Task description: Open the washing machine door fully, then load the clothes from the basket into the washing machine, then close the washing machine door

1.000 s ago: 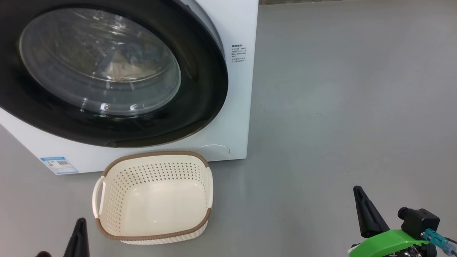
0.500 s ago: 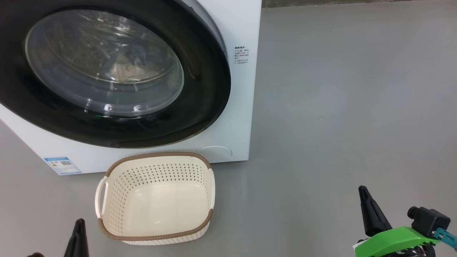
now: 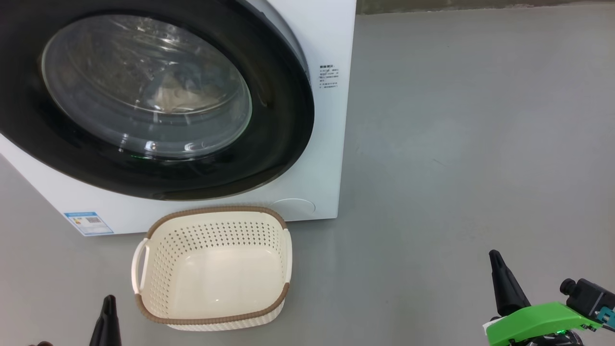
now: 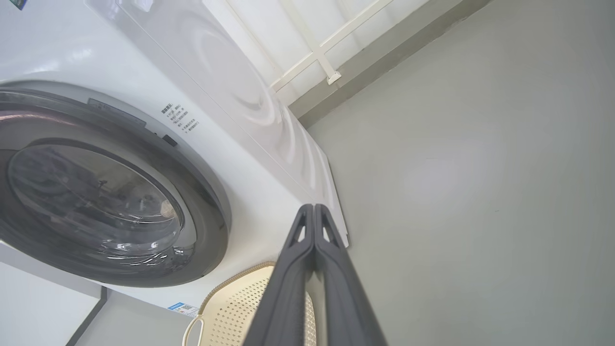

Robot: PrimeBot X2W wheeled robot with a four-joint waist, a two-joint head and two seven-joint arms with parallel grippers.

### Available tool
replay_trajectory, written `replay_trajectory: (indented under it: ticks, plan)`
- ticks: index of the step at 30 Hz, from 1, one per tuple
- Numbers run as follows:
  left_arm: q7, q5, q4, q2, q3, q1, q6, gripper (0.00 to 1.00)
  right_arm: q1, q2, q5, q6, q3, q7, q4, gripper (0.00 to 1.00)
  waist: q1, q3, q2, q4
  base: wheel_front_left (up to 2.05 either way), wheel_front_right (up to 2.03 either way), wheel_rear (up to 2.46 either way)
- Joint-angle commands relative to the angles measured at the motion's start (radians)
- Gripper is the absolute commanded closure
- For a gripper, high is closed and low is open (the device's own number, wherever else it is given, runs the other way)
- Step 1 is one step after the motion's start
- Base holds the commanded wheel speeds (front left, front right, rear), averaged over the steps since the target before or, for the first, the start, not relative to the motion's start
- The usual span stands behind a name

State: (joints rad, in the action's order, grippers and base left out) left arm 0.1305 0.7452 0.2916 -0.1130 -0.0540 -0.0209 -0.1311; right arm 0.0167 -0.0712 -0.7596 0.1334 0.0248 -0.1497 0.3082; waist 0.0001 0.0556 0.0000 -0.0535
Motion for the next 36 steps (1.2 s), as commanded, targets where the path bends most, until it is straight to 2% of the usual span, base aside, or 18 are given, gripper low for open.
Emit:
replay_trajectory:
  ticks: [1,36]
  plan:
    - [-0.009,0.031,-0.026,-0.012,-0.019,0.041,0.000,1.00,0.040,-0.014,-0.031,-0.001,-0.003,0.008,-0.029,1.00,0.0000,-0.001,0.0000,0.001,0.00,0.00,0.00]
    - [-0.109,0.385,-0.035,0.020,-0.037,0.079,0.000,1.00,0.060,-0.009,-0.391,-0.002,-0.047,0.105,-0.045,1.00,0.0000,-0.023,0.0000,0.023,0.00,0.00,0.00]
